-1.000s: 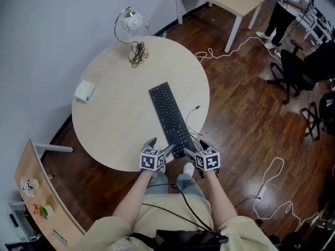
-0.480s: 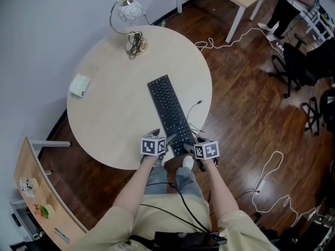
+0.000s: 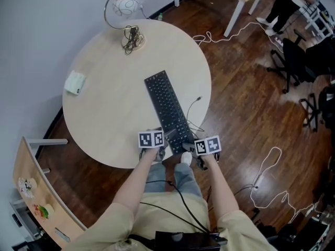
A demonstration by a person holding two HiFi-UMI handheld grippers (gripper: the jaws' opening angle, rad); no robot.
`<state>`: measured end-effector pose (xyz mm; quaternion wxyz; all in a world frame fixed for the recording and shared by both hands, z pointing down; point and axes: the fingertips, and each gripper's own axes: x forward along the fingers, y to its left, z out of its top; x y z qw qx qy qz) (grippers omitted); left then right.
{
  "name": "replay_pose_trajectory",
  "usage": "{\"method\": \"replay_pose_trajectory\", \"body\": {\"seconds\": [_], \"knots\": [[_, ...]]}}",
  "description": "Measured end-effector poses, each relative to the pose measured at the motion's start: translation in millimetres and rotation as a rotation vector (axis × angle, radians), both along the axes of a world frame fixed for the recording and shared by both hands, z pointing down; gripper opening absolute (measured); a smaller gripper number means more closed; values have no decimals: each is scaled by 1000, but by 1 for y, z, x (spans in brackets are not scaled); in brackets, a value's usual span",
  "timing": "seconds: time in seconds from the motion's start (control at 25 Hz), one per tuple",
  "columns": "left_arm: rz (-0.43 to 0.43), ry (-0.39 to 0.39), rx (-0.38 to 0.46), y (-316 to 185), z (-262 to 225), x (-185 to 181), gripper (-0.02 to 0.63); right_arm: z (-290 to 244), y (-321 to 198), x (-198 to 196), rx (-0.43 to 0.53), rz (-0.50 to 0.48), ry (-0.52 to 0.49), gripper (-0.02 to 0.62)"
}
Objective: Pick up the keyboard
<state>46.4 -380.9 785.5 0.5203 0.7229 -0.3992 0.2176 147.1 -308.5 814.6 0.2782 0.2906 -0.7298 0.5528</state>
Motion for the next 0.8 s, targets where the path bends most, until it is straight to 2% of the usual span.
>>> {"method": "replay_pose_trajectory", "body": {"seconds": [0.04,0.2,0.36,0.48,0.56,0.64,0.8], "knots": [[-17,9,-6,-1,1,-2,316,0,0,-2,-8,4,-20,281],[-72,64,-10,-4,-1,-7,280,-2,3,-11,-12,-26,-73,273],[-90,118,-13,-3,-1,-5,254,-4,7,-11,11,-53,-87,267],[-221,220,-89,-3,3,-9,191,-9,8,-10,35,-49,-114,231],[-304,278,-125,-2,6,-17,111,-16,8,-12,51,-46,-139,215],[-323,317,-110,-2,5,-23,77,-29,6,-18,80,-38,-192,193],[-305,447,-76,-7,-10,-24,87,-69,3,-36,144,-7,-375,127]]}}
